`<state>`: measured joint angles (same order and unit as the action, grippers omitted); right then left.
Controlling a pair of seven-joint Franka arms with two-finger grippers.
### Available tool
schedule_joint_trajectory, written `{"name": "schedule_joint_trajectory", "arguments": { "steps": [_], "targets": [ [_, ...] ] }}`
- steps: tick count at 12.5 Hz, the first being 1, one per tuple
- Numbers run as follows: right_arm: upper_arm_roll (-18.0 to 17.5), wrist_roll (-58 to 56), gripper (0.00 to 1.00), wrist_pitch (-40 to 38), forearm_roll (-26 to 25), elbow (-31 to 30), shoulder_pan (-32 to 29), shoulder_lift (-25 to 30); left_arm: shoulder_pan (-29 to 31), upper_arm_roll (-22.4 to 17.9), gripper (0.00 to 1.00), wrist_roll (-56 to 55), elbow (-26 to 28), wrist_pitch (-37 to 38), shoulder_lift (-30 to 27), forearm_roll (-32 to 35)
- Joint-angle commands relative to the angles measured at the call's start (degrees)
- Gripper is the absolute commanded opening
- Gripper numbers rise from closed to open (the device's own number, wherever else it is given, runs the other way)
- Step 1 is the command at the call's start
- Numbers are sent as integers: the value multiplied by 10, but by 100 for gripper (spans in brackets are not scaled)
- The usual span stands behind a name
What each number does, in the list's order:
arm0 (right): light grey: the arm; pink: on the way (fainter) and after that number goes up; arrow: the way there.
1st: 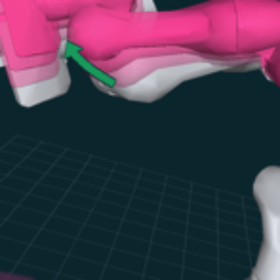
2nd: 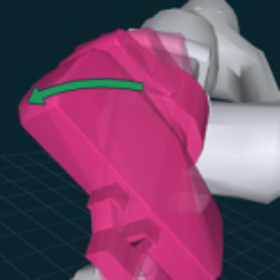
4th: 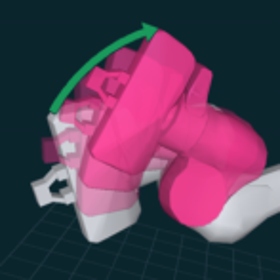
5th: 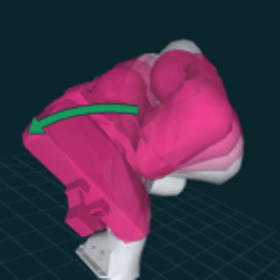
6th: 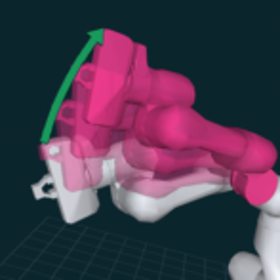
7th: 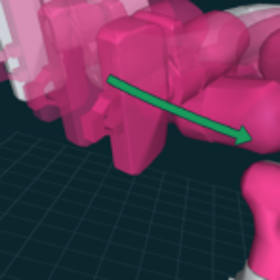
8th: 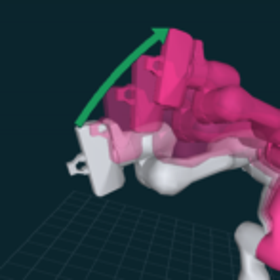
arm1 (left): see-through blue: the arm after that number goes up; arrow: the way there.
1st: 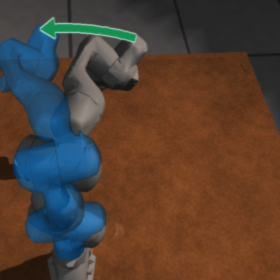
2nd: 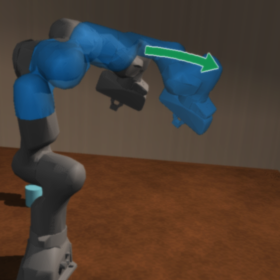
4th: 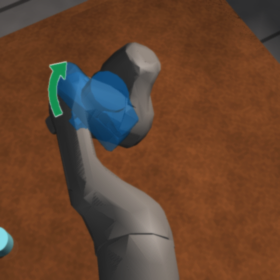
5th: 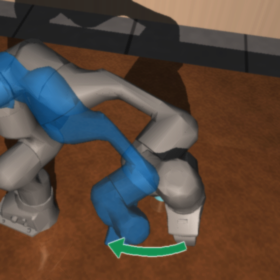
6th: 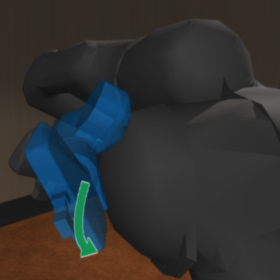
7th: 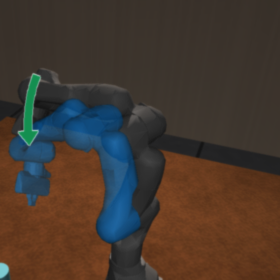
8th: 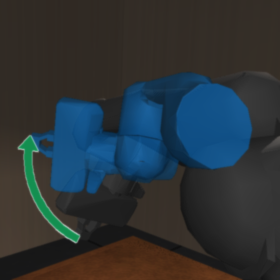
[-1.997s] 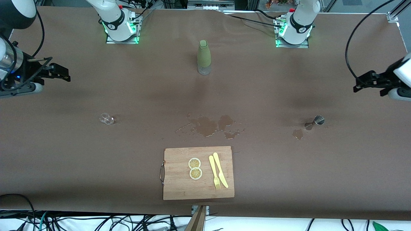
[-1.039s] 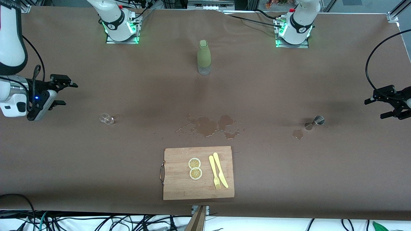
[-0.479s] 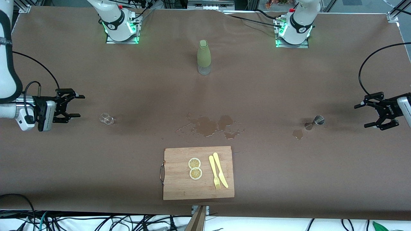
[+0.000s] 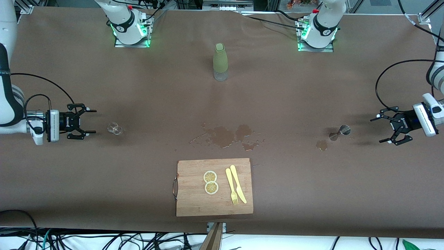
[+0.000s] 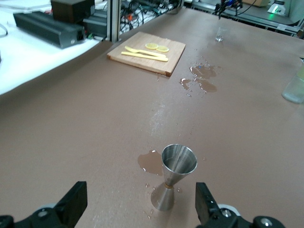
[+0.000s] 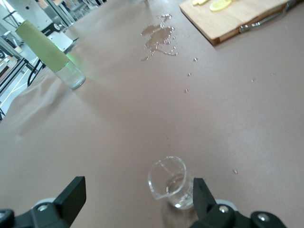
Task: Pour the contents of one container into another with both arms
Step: 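Lower the right gripper onto the glass beaker while the left gripper grasps the jigger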
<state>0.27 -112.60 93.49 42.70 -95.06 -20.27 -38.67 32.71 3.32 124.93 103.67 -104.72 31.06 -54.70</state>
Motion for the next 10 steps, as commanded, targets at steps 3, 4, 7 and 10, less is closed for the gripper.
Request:
{"name": "schedule_joint_trajectory", "arguments": {
  "steps": [3, 4, 7, 10],
  "targets": [
    [-5, -142, 100, 16, 26, 15, -9, -54, -12, -7, 100, 151, 10, 2, 46, -77],
    [-5, -167, 100, 20, 30, 22, -9, -67, -13, -8, 100, 167, 15, 4, 51, -76],
    [-5, -232, 100, 21, 32, 36, -9, -103, -45, -39, 100, 242, 13, 34, 79, -78],
    [-7, -259, 100, 22, 32, 44, -8, -119, -57, -43, 100, 290, 14, 36, 101, -104]
  ]
}}
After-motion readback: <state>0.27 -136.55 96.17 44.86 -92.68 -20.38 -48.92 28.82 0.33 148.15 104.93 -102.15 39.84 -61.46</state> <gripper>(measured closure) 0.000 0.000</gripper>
